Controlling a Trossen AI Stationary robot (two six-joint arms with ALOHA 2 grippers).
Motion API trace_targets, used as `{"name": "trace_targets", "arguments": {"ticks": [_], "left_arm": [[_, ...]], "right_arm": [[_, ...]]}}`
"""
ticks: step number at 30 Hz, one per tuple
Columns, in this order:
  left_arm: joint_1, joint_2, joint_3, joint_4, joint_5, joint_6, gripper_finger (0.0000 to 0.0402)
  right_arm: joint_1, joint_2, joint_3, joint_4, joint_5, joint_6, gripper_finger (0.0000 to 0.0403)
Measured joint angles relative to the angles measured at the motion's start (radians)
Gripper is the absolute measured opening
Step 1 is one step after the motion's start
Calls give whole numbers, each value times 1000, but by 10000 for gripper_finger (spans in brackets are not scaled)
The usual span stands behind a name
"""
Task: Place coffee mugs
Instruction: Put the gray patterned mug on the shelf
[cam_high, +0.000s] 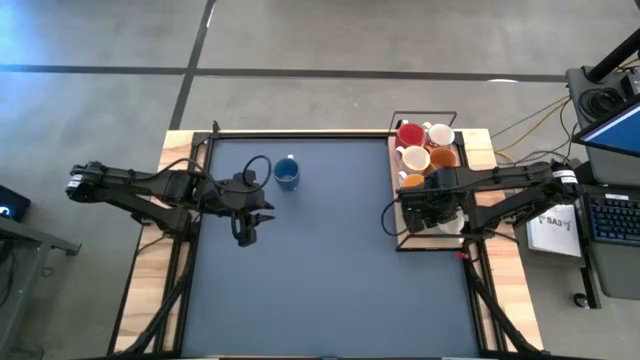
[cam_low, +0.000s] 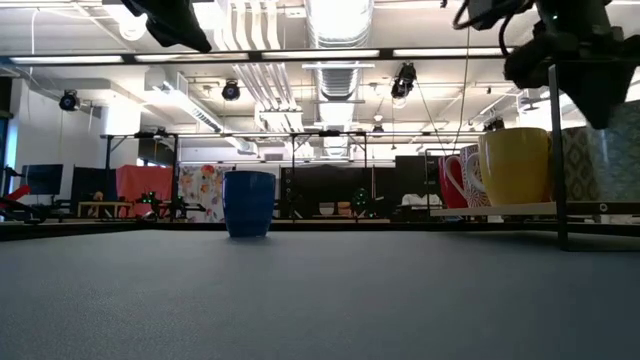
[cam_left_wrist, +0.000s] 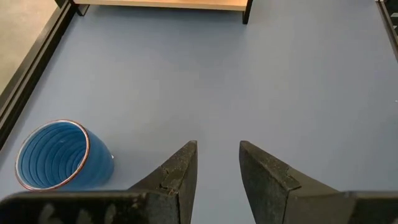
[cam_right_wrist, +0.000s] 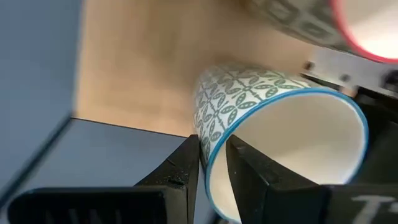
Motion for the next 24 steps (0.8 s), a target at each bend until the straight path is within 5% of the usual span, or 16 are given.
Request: {"name": "trace_targets", "arguments": {"ticks": [24], "left_arm": [[0,0,0,1,0,0,102]], "right_arm": [[0,0,0,1,-24,-91,79]]}}
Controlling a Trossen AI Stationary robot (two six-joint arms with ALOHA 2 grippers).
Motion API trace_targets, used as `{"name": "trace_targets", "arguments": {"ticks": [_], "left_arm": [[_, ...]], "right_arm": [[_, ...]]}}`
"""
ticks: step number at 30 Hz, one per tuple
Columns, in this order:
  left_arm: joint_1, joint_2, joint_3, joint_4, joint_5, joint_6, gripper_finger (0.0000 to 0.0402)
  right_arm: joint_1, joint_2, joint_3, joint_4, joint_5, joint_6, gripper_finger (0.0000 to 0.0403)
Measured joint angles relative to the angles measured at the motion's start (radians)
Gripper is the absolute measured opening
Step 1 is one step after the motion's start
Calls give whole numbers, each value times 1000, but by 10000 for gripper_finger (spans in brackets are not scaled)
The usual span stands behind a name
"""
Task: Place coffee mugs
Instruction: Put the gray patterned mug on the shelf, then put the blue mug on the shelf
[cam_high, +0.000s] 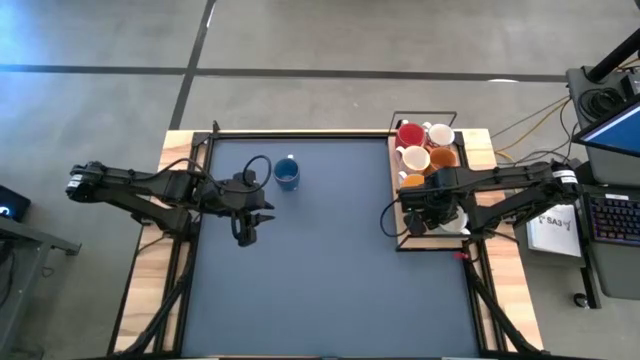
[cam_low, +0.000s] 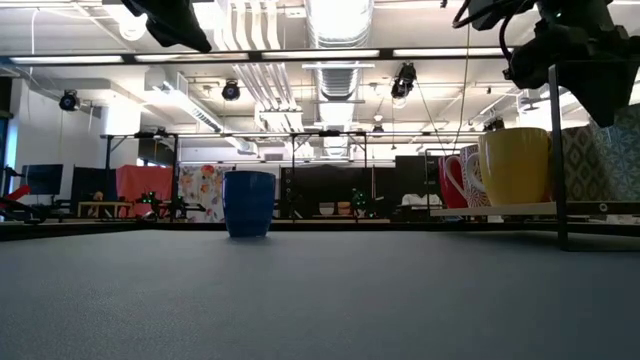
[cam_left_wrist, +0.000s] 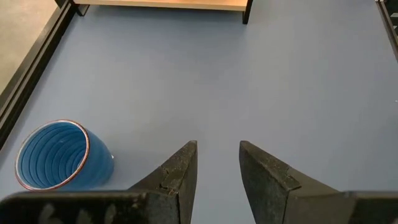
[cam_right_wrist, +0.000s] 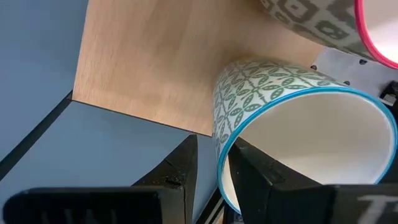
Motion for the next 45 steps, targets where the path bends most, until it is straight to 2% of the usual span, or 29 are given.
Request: {"name": "trace_targets", "arguments": {"ticks": [20,26,32,39,45], "left_arm": [[0,0,0,7,0,-3,102],[0,10,0,35,-41,-11,102],[13,79,0,57,-154,-62,102],[109,194,0,51,-152,-74,102],[213,267,0,52,-94,24,102]], "right_arm": [[0,-7,89,-61,-12,11,80],[0,-4,175,-57,84,-13,79],[0,-4,235,10,189,-138,69],[0,-4,247,180,246,-379,74],[0,-4,246,191,297,-477,83]]}}
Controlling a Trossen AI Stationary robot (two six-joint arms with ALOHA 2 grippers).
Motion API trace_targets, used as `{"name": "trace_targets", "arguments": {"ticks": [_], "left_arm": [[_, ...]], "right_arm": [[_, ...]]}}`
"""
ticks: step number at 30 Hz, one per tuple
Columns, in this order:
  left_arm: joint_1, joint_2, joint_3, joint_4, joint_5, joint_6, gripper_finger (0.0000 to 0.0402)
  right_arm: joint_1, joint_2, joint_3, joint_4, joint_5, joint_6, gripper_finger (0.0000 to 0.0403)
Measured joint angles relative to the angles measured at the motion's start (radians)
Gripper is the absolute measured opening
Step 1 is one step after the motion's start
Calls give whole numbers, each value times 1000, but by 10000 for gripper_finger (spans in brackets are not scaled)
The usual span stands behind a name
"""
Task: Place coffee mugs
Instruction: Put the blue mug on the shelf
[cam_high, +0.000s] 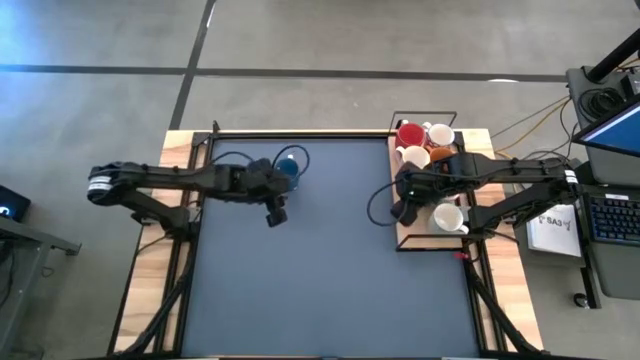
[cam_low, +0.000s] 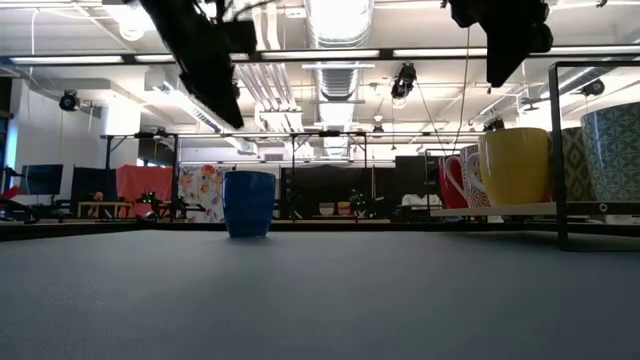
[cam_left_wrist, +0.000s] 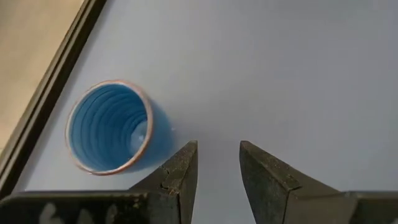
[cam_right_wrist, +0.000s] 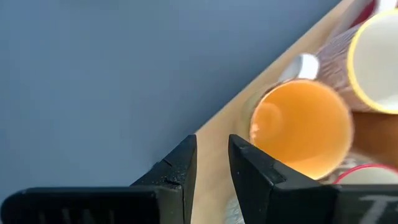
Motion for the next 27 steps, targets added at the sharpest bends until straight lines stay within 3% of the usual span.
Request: {"name": "trace_targets", "arguments": {"ticks": [7,16,19,27], "left_arm": [[118,70,0,7,1,124,102],[185,145,0,24,14,272,102],[205,167,1,55,65,300,102],[255,253,2,118,84,317,102]], "right_arm": [[0,0,-1,1,55,-55,84],[0,0,-2,1,90,-76,84],[0,0,-2,1,92,-76,84],[0,1,-9,10,108,-75,84]]}}
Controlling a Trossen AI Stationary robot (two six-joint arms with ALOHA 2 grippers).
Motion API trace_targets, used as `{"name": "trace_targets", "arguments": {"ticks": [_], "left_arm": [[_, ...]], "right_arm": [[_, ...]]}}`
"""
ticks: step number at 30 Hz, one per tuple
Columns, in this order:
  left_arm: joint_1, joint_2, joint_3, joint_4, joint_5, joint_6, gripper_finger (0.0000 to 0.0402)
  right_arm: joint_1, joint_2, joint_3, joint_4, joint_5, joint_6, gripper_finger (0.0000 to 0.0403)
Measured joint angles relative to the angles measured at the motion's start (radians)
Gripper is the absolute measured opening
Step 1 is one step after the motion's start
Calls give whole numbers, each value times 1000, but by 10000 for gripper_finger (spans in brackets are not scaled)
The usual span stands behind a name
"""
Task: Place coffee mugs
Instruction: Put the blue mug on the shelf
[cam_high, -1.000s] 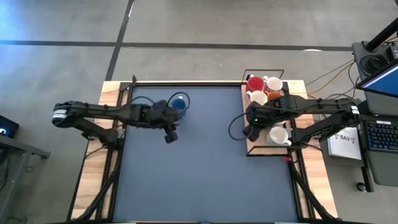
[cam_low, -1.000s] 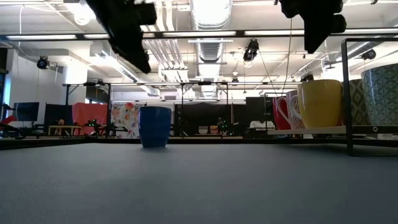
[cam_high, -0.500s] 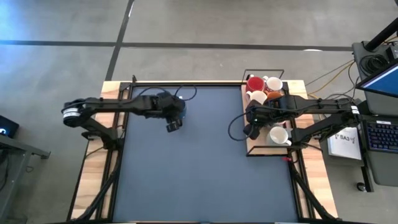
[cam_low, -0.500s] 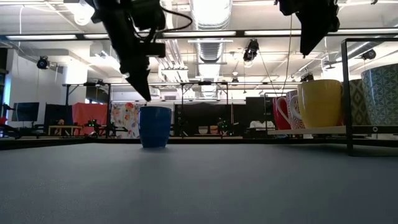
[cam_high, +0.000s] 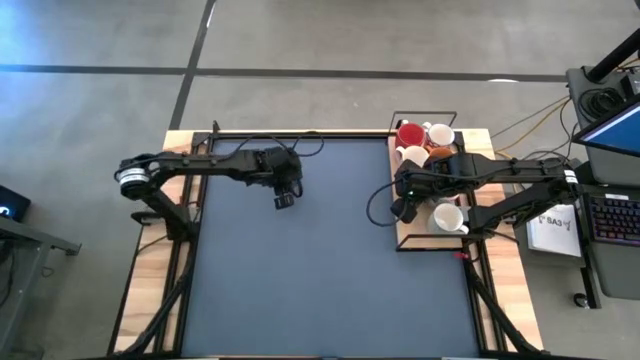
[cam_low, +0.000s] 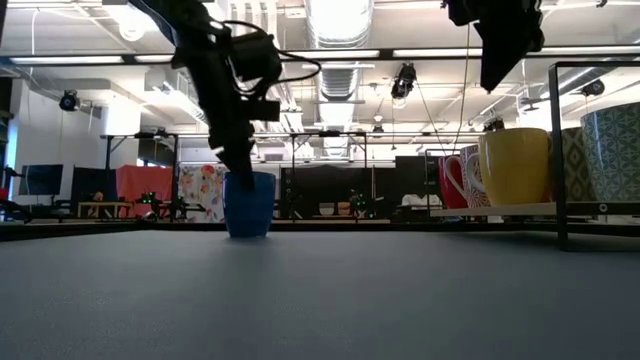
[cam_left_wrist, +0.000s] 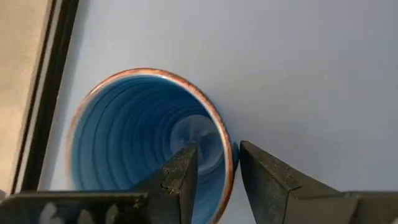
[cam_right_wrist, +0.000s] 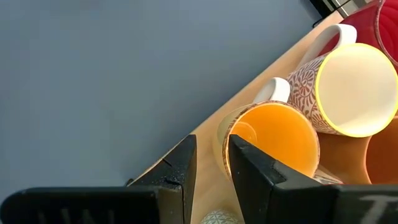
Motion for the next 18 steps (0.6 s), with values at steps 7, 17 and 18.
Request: {"name": "trace_targets", "arguments": {"ticks": [7,17,18], "left_arm": [[5,55,0,64,116,-34,35],[-16,131,147,103,235,-87,7],[-20,145,176,101,248,-88,7]], "right_arm": [[0,0,-1,7,0,1,77],[0,0,-2,10,0,3,80],[0,0,-2,10,0,3,79]]}}
